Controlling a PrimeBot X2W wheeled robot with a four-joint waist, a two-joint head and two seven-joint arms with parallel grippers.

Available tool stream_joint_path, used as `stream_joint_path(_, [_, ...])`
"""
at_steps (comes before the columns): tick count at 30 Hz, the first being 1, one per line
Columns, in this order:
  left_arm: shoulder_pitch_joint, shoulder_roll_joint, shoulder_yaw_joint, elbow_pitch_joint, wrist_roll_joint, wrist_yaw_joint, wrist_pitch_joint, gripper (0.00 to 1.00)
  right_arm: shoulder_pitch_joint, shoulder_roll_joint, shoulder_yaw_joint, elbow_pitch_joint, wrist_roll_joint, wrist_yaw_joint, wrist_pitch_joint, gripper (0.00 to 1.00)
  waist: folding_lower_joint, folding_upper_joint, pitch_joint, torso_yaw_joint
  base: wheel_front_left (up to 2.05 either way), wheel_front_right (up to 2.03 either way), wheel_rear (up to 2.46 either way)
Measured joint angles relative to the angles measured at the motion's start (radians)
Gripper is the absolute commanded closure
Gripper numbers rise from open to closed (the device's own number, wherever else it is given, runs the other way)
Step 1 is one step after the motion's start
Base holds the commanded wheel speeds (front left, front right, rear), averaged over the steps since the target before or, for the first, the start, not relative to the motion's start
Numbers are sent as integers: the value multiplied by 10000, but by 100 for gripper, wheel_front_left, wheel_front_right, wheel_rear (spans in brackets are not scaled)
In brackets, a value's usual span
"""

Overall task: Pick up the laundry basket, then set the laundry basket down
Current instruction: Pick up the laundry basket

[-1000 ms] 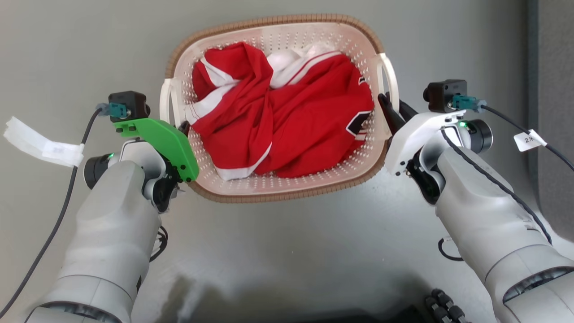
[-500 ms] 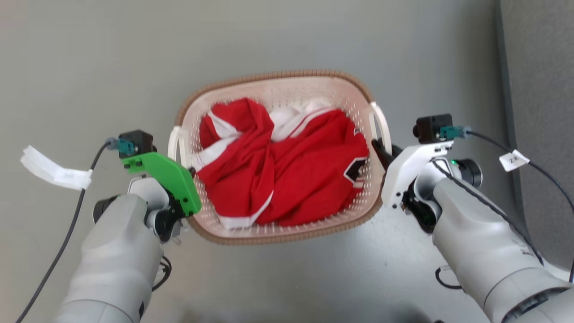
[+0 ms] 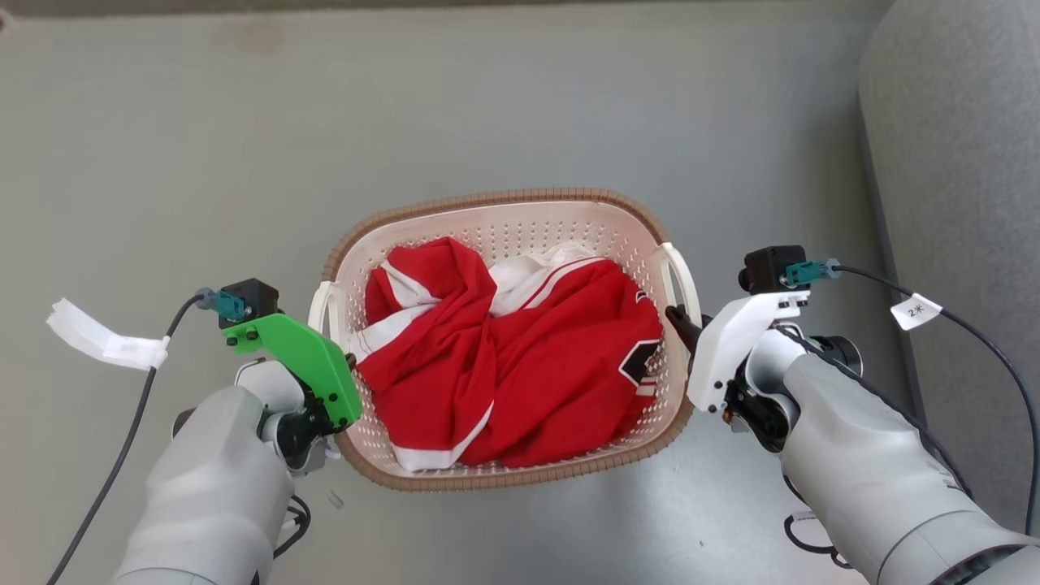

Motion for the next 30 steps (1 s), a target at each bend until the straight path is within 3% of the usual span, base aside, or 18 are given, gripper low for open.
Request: stream_joint_path(30, [1063,84,-336,268,-639,0,1315,100,823,82,355,433,1379,0,2180,100,0,0,-2551,-232,0,0,0])
